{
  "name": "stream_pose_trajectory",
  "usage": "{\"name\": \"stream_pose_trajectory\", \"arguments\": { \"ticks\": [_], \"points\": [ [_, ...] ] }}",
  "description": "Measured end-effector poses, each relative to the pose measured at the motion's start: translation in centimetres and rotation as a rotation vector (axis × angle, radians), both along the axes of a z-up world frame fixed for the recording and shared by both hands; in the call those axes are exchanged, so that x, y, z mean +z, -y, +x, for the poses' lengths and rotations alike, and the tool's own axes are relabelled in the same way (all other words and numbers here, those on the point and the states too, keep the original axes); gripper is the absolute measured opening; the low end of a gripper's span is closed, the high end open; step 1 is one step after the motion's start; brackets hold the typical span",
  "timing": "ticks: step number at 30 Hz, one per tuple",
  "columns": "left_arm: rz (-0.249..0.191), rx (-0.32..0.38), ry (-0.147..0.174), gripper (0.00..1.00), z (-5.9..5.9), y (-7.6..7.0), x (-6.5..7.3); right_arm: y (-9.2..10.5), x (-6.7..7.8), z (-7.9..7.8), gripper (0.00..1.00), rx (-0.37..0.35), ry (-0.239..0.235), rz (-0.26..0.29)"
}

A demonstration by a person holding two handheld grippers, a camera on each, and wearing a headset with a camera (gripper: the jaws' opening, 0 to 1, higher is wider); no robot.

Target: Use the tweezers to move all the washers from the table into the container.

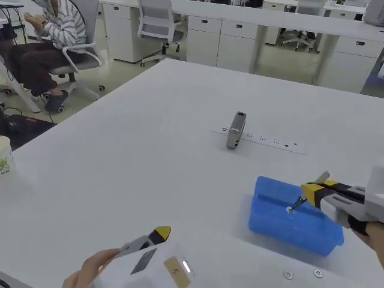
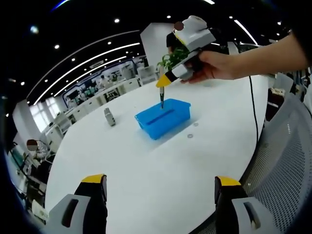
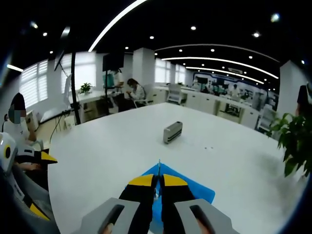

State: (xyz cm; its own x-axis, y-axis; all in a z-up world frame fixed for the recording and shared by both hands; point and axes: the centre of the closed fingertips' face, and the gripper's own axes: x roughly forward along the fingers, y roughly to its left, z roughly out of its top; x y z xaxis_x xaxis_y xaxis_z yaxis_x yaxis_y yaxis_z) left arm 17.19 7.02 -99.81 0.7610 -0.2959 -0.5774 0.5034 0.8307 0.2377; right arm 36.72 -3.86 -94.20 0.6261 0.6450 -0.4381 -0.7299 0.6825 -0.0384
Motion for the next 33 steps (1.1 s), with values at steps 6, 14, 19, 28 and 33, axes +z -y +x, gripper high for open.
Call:
{"name": "stream_pose_trajectory", "arguments": {
  "ticks": [6,14,19,28,33],
  "points": [
    [-0.013,-0.01,-0.017,0.94,-0.2,0.2,-0.1,-0.3,-2.0,1.1,0.0,-0.024,-0.033,-0.024],
    [-0.036,-0.019,-0.043,0.92,-0.4,0.6,-0.2,-0.8,-5.0,0.7,0.0,-0.011,-0.082,-0.076],
    [-0.052,-0.004,-0.043,0.92,-0.2,0.4,0.0,-0.8,-5.6,0.7,0.01,-0.005,-0.092,-0.085],
    [-0.081,0.021,-0.04,0.91,-0.1,0.1,0.3,-0.9,-6.5,0.5,0.01,0.005,-0.1,-0.106],
    [-0.085,0.025,-0.039,0.91,0.0,0.1,0.3,-1.0,-6.7,0.4,0.01,0.004,-0.097,-0.103]
  ]
}}
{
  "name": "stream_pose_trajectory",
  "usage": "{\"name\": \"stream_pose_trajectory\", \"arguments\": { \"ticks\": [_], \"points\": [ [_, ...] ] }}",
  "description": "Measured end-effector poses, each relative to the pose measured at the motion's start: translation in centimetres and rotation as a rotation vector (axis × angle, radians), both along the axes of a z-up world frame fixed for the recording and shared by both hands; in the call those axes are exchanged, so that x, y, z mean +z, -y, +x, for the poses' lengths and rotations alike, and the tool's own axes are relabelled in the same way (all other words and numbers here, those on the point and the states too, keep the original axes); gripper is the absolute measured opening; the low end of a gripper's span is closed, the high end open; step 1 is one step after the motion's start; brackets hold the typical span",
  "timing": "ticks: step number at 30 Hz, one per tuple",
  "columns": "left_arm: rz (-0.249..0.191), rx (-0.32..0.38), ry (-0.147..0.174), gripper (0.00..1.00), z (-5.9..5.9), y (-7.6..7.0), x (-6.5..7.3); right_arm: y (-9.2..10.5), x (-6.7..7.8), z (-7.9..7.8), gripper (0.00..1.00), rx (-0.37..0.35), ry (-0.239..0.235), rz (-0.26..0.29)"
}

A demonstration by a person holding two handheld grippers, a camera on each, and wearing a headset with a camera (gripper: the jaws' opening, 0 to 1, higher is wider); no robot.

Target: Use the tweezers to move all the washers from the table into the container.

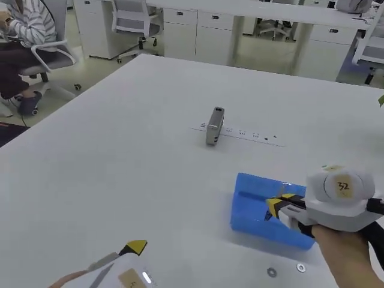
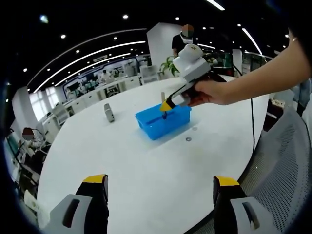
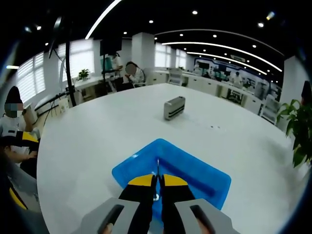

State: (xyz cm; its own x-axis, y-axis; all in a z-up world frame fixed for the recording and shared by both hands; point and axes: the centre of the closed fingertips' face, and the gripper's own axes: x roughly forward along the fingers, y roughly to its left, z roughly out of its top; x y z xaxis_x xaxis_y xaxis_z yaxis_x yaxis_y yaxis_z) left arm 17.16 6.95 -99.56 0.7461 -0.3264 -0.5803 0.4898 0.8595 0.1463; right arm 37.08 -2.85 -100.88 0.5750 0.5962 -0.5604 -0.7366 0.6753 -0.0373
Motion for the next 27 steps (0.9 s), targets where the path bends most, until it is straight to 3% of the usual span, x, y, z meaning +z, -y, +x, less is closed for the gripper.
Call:
{"name": "stream_pose_trajectory", "arguments": {
  "ticks": [10,13,21,27],
  "points": [
    [0.006,0.006,0.006,0.91,0.1,-0.1,0.0,0.2,0.1,-0.2,0.02,-0.011,-0.014,0.021],
    [0.006,0.005,0.009,0.91,0.1,-0.1,0.0,0.4,0.7,-0.2,0.02,-0.018,-0.01,0.037],
    [0.021,0.0,0.016,0.9,0.1,-0.2,-0.1,1.0,4.8,-0.7,0.01,-0.036,0.051,0.128],
    [0.051,-0.002,0.019,0.88,0.0,-0.3,-0.2,1.9,7.0,-1.8,0.01,-0.034,0.072,0.171]
  ]
}}
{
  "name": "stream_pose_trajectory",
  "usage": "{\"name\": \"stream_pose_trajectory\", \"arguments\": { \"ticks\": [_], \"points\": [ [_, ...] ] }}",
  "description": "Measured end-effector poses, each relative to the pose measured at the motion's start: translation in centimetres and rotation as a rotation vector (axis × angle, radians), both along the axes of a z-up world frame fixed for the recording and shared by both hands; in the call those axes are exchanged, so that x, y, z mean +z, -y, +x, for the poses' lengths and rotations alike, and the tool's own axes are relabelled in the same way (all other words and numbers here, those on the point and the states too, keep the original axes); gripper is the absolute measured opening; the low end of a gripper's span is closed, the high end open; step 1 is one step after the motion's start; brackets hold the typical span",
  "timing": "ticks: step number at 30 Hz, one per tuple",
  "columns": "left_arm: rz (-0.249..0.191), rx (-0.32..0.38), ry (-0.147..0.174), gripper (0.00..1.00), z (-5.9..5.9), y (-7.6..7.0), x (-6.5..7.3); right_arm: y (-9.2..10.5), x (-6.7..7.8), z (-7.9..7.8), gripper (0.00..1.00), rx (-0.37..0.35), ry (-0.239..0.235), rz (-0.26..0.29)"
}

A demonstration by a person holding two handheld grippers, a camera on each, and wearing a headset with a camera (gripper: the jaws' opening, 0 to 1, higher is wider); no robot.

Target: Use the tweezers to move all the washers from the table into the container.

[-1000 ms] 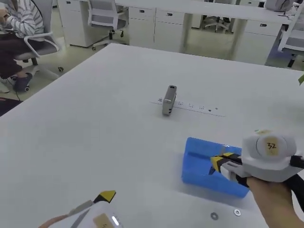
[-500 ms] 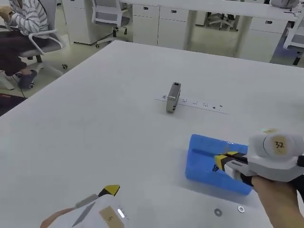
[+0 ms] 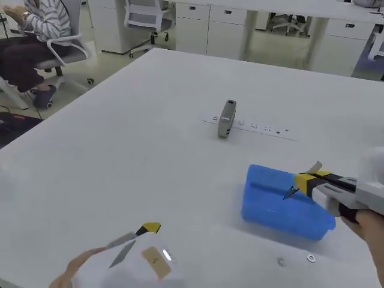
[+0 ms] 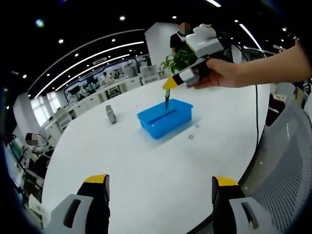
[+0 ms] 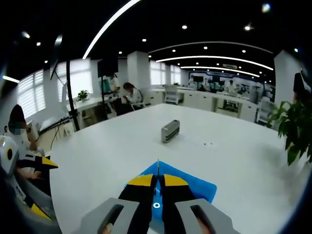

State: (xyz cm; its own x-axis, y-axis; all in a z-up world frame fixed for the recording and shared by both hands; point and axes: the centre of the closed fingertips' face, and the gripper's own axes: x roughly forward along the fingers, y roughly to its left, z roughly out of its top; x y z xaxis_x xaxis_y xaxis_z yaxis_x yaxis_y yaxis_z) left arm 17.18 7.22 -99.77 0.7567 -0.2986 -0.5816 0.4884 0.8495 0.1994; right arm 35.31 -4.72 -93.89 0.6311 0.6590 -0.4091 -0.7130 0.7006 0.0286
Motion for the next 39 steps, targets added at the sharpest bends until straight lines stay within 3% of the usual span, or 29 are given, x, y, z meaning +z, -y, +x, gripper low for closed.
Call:
{"name": "stream_pose_trajectory", "arguments": {
  "ticks": [6,11,18,21,27,39],
  "points": [
    [0.013,-0.006,0.001,0.89,0.0,0.0,-0.1,0.2,2.0,-1.5,0.01,0.03,0.025,0.026],
    [-0.001,0.006,-0.004,0.89,0.1,-0.2,-0.1,0.2,2.1,-3.3,0.02,0.05,0.022,0.032],
    [-0.021,0.027,-0.01,0.89,0.2,-0.5,0.0,1.0,-0.9,-6.0,0.02,0.049,-0.041,0.01],
    [-0.022,0.026,-0.012,0.88,0.2,-0.5,0.0,1.4,-2.4,-6.3,0.02,0.041,-0.081,0.026],
    [-0.006,0.022,-0.028,0.88,0.1,-0.4,-0.4,2.0,-5.0,-6.6,0.02,0.025,-0.13,0.001],
    [0.008,0.027,-0.027,0.88,0.1,-0.6,-0.5,2.0,-6.5,-6.7,0.02,0.017,-0.168,0.009]
  ]
}}
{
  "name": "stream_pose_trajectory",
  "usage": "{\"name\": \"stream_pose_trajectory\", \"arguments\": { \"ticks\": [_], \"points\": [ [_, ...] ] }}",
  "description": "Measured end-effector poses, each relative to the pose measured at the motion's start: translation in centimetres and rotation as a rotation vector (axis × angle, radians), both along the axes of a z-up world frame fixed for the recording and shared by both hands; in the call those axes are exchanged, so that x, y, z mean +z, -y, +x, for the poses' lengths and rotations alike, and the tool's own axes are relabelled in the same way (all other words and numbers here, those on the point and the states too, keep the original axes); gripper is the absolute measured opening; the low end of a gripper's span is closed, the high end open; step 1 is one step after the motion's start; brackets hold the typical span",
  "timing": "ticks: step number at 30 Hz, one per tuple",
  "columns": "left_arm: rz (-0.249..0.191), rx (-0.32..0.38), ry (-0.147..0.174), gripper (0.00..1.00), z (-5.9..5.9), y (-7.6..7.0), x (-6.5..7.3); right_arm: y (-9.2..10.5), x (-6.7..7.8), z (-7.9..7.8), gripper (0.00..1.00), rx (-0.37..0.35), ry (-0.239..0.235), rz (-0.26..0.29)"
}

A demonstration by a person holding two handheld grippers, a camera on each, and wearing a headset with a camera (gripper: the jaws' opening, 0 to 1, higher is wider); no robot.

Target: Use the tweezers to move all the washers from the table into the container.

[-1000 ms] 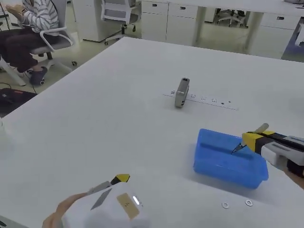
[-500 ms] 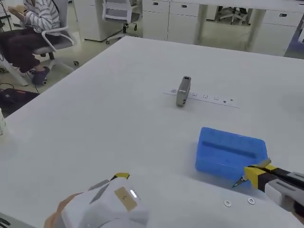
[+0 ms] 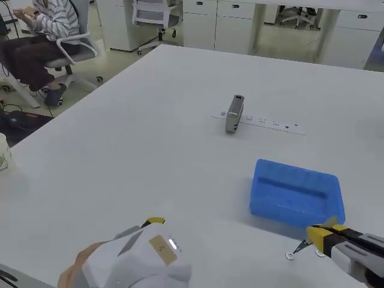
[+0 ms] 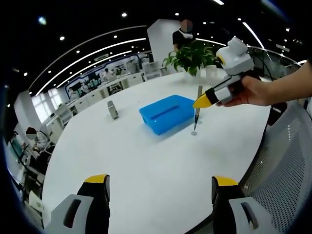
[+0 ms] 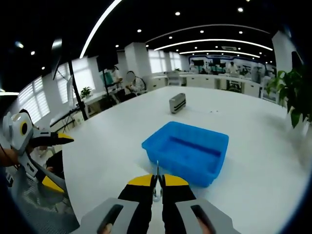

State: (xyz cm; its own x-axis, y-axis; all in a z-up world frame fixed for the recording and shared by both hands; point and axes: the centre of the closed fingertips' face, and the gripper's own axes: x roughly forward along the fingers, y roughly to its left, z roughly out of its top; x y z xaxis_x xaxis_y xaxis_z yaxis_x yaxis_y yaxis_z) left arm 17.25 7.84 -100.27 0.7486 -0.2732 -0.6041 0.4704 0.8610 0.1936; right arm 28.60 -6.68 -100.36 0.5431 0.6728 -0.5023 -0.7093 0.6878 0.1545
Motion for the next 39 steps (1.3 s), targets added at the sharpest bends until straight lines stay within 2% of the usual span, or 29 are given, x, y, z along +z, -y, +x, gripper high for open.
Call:
{"name": "stream_pose_trajectory", "arguments": {
  "ticks": [7,18,20,21,22,27,34,39],
  "points": [
    [0.005,0.003,-0.001,0.88,0.0,-0.1,0.0,-0.1,-1.0,0.3,0.02,0.01,0.004,-0.034],
    [0.016,0.005,-0.007,0.87,0.0,-0.2,-0.2,-0.5,-1.0,-0.1,0.02,0.015,0.012,-0.024],
    [0.019,0.006,-0.007,0.87,0.0,-0.2,-0.2,-0.7,-1.0,0.0,0.02,0.022,0.026,-0.04],
    [0.02,0.007,-0.008,0.87,0.0,-0.3,-0.2,-0.6,-1.5,-0.2,0.02,0.037,0.017,-0.075],
    [0.022,0.008,-0.008,0.87,0.0,-0.3,-0.2,-0.9,-1.1,-0.2,0.01,0.039,0.045,-0.063],
    [0.028,0.008,-0.002,0.87,0.1,-0.4,-0.2,-1.1,-1.0,-0.4,0.01,0.055,0.07,-0.115],
    [0.03,0.015,0.009,0.86,0.1,-0.5,0.0,-0.8,-1.0,-0.2,0.0,0.05,0.047,-0.129],
    [0.031,0.015,0.011,0.86,0.1,-0.5,0.0,-0.5,-0.4,0.0,0.0,0.039,0.04,-0.11]
  ]
}}
